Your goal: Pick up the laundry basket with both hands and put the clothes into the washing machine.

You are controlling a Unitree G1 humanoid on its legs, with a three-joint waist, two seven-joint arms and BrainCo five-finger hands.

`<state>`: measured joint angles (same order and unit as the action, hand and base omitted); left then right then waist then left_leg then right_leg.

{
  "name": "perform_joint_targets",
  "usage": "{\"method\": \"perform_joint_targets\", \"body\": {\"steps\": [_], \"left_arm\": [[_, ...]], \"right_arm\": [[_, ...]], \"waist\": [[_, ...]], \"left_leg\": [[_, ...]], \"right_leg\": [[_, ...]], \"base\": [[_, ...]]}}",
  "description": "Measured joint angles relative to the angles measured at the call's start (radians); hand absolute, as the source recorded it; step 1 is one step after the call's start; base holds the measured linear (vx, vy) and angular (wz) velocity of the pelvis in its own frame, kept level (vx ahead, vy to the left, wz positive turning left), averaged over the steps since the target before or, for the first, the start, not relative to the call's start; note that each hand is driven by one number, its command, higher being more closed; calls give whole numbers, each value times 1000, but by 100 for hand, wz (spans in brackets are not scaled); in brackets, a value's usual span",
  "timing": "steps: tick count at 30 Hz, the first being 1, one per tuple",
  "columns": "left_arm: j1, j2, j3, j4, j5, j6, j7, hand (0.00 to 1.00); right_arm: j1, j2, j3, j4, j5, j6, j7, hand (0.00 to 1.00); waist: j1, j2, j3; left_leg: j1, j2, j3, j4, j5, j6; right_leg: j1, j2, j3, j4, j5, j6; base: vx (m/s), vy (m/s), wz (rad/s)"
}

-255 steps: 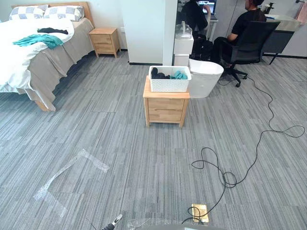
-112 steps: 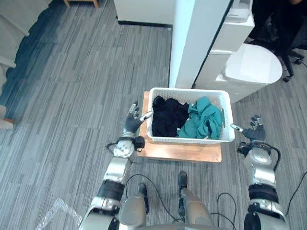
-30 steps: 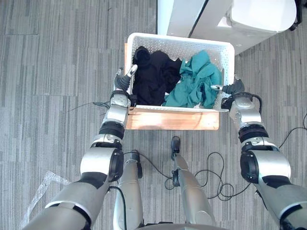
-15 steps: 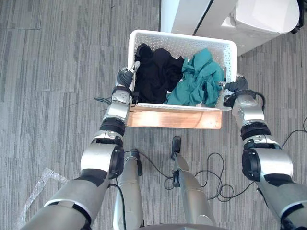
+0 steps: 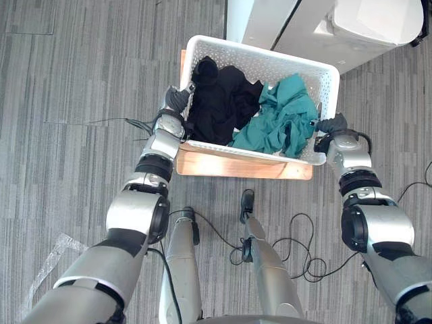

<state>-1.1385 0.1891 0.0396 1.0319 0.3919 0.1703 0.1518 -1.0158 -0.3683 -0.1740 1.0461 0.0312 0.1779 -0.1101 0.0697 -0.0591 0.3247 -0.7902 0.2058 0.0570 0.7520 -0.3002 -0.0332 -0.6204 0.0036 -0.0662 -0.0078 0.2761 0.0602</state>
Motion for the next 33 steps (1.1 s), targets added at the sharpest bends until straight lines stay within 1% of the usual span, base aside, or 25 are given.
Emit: {"method": "perform_joint_targets", "body": {"steps": [2,6,7,9,12,14,15,19,20,23,24,25,26,28,30,31,32,33], "left_arm": [[0,1,0,0,17,0,-18,100],[0,3,-2,0,21,-5,-30,100],[2,5,-2,0,24,-6,-41,100],[14,7,-2,0,33,-7,-45,100],[94,10,11,-3,34,-10,-47,100],[146,9,12,-7,29,-20,-47,100],[186,6,12,-10,15,-25,-47,100],[316,-21,12,-21,9,-31,-50,100],[348,-30,12,-31,7,-37,-59,100],[456,-69,3,-72,-7,-54,-68,100],[481,-72,-4,-81,-8,-59,-70,100],[530,-73,-15,-108,-9,-70,-84,100],[599,-73,-38,-166,-20,-81,-87,100],[678,-80,-60,-244,-28,-85,-88,100],[741,-87,-77,-322,-28,-76,-88,100],[793,-99,-87,-387,-29,-70,-95,100],[853,-105,-89,-453,-36,-70,-109,100],[880,-107,-91,-480,-38,-70,-113,100]], "right_arm": [[0,1,-15,0,0,0,10,100],[6,1,-46,0,0,1,25,100],[13,4,-58,0,0,0,27,100],[30,17,-65,-1,4,-2,29,100],[84,44,-78,-17,9,-2,52,100],[113,56,-83,-29,10,-2,64,100],[146,62,-83,-61,11,-2,72,100],[272,69,-87,-171,14,-1,96,100],[305,71,-90,-203,14,-1,97,100],[416,71,-105,-310,6,-2,99,100],[434,72,-105,-329,4,-3,101,100],[471,75,-105,-360,-1,-3,107,100],[531,86,-105,-407,-8,-8,108,100],[600,101,-107,-443,-19,-15,108,100],[649,117,-129,-480,-39,-15,109,100],[709,132,-151,-528,-44,-16,109,100],[769,154,-166,-570,-54,-17,109,100],[796,166,-172,-585,-62,-17,109,100]], "waist": [[0,0,0],[0,0,0],[0,0,0],[-1,0,0],[1,0,0],[3,0,0],[3,0,0],[3,1,0],[2,0,-1],[-3,0,-46],[-3,0,-52],[-4,1,-55],[-5,2,-68],[-7,1,-101],[-6,3,-108],[-6,6,-115],[-6,10,-133],[-8,12,-142]], "left_leg": [[0,0,0,-1,-1,1],[2,0,0,2,-1,1],[5,1,0,3,-1,1],[20,1,1,1,-1,1],[88,1,12,-22,-2,0],[133,-1,21,-44,-2,-1],[166,-4,25,-60,-2,-1],[298,-21,34,-133,5,-8],[332,-30,34,-155,7,-10],[400,-67,34,-245,35,-13],[419,-72,35,-266,41,-14],[463,-84,35,-304,56,-15],[501,-89,29,-348,69,-23],[518,-92,21,-383,78,-23],[547,-98,20,-408,85,-23],[569,-104,15,-422,86,-23],[589,-104,13,-435,87,-25],[602,-105,11,-442,88,-26]], "right_leg": [[1,0,0,0,-1,-1],[3,0,0,0,5,4],[6,0,-1,0,14,-5],[19,0,0,0,16,-5],[82,-1,5,-18,15,-6],[120,-4,9,-29,9,-9],[146,-6,9,-31,-9,-9],[247,-17,4,-33,-29,-19],[271,-22,3,-33,-36,-13],[306,-42,-4,-42,-46,-13],[318,-45,-4,-51,-46,-13],[351,-52,-5,-66,-46,-13],[374,-52,-14,-74,-46,-13],[386,-52,-15,-87,-47,-14],[405,-54,-15,-88,-55,-16],[424,-60,-16,-88,-73,-13],[439,-59,-17,-89,-75,-13],[449,-58,-18,-89,-75,-13]], "base": [[-38,-18,0],[-9,-5,0],[0,0,0],[0,0,0],[0,0,0],[-4,-18,4],[-6,-24,7],[29,-26,14],[72,7,15],[98,-8,15],[130,-3,11],[111,-13,12],[98,-17,15],[90,-17,13],[63,-2,9],[37,7,12],[41,11,10],[41,12,2]]}}
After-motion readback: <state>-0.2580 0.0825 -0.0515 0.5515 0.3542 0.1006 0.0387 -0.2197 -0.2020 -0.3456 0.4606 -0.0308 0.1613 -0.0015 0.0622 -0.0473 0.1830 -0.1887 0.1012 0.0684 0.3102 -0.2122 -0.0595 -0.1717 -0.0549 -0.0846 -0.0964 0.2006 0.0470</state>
